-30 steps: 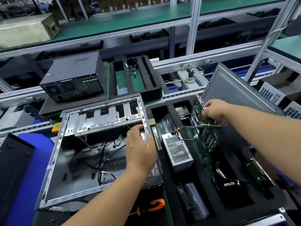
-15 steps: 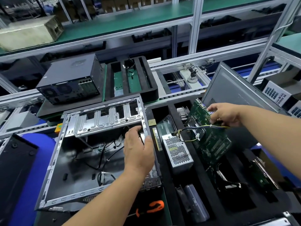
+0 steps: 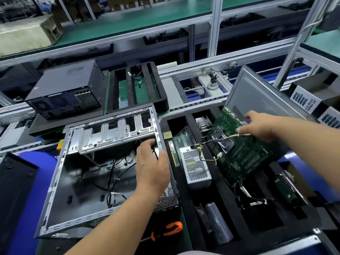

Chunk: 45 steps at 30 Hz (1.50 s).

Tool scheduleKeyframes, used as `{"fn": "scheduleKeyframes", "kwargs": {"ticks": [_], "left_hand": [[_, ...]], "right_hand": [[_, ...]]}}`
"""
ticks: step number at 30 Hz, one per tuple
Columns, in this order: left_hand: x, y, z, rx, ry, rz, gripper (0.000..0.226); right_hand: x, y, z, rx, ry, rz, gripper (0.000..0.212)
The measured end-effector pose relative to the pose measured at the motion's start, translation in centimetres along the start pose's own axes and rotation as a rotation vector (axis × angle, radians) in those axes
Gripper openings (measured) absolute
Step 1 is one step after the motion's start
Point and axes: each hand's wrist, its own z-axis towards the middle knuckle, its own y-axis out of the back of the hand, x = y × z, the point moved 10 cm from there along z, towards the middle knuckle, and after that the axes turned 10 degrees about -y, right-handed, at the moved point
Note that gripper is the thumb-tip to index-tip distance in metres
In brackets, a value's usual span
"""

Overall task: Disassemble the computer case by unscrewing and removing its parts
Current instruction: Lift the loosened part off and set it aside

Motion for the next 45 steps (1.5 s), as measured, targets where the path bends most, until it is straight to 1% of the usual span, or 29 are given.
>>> {"fn": "scheduleKeyframes", "kwargs": {"ticks": [2,3,4,6,7,8,9,11,13,15,17,19,20,21,22,23,24,25,27,28,29,30,31,33,35,37,40,42,45], "left_hand": [[0.0,0.0,0.0,0.006,-0.002,-0.004,0.038],[0.0,0.0,0.1,0.008,0.001,-0.009,0.038],[0.0,0.0,0.1,0.009,0.003,-0.015,0.037],[0.0,-0.1,0.1,0.01,0.0,-0.02,0.036],[-0.1,-0.1,0.1,0.01,-0.006,-0.019,0.036],[-0.1,-0.1,0.1,0.009,-0.014,-0.017,0.035],[-0.1,-0.2,0.1,0.008,-0.02,-0.015,0.034],[-0.2,-0.2,0.1,0.005,-0.024,-0.015,0.034],[-0.2,-0.1,0.2,-0.001,-0.023,-0.018,0.035],[-0.3,0.0,0.2,-0.006,-0.02,-0.017,0.036],[-0.3,0.1,0.2,-0.008,-0.017,-0.014,0.037],[-0.3,0.2,0.1,-0.01,-0.016,-0.013,0.036],[-0.3,0.2,0.1,-0.011,-0.015,-0.017,0.035],[-0.2,0.3,0.0,-0.013,-0.013,-0.022,0.034],[-0.2,0.3,0.0,-0.016,-0.01,-0.027,0.033],[-0.2,0.3,0.0,-0.018,-0.007,-0.033,0.033],[-0.1,0.3,0.0,-0.021,0.0,-0.041,0.034],[0.0,0.3,0.1,-0.025,0.017,-0.058,0.035],[0.5,0.3,0.2,-0.032,0.074,-0.139,0.034],[0.7,0.3,0.3,-0.03,0.096,-0.193,0.032],[0.8,0.4,0.5,-0.026,0.101,-0.235,0.03],[0.8,0.8,0.6,-0.025,0.092,-0.258,0.029],[0.9,1.3,0.7,-0.027,0.08,-0.272,0.029],[1.3,2.5,0.7,-0.051,0.084,-0.309,0.027],[2.1,3.9,0.7,-0.091,0.116,-0.369,0.024],[3.0,5.5,0.7,-0.131,0.155,-0.41,0.021],[4.4,8.0,0.6,-0.181,0.199,-0.417,0.022],[5.2,9.9,0.3,-0.226,0.205,-0.414,0.022],[6.1,12.5,-0.7,-0.301,0.193,-0.42,0.019]], "right_hand": [[-0.6,1.2,-0.8,-0.106,0.012,-0.138,0.082],[-0.8,1.8,-1.4,-0.162,0.034,-0.211,0.074],[-0.8,2.1,-2.0,-0.197,0.06,-0.263,0.06],[-0.8,1.8,-3.6,-0.213,0.111,-0.332,0.028],[-0.7,1.4,-4.4,-0.218,0.135,-0.365,0.019],[-0.4,0.9,-5.2,-0.234,0.168,-0.389,0.017],[0.2,0.3,-5.8,-0.258,0.214,-0.4,0.02],[1.5,-1.5,-6.9,-0.283,0.309,-0.401,0.043],[2.8,-4.2,-7.5,-0.228,0.36,-0.371,0.065],[3.6,-7.1,-7.3,-0.123,0.342,-0.261,0.072],[3.9,-10.2,-7.0,0.024,0.268,-0.101,0.068],[4.0,-13.4,-7.0,0.147,0.205,-0.012,0.053],[4.3,-14.6,-6.9,0.163,0.202,0.011,0.039],[4.7,-15.3,-6.8,0.147,0.21,0.042,0.024],[4.9,-15.7,-6.6,0.112,0.208,0.095,0.014],[5.1,-15.7,-6.4,0.08,0.201,0.182,0.011],[5.3,-15.7,-6.2,0.066,0.186,0.289,0.013],[5.2,-15.9,-5.9,0.076,0.16,0.395,0.014],[4.1,-16.9,-5.5,0.147,0.073,0.51,0.008],[3.5,-17.3,-5.5,0.184,0.033,0.516,0.017],[3.1,-17.5,-5.4,0.206,0.007,0.507,0.031],[2.7,-16.9,-5.5,0.178,-0.01,0.48,0.044],[2.5,-15.7,-5.5,0.105,-0.017,0.441,0.052],[2.6,-12.7,-6.1,-0.09,-0.028,0.37,0.058],[4.2,-10.4,-7.7,-0.215,0.041,0.406,0.056],[7.1,-8.8,-10.0,-0.236,0.201,0.517,0.05],[12.4,-7.5,-14.1,-0.167,0.445,0.655,0.036],[15.7,-7.2,-16.8,-0.119,0.594,0.694,0.029],[19.2,-7.7,-19.8,-0.055,0.75,0.724,0.024]]}}
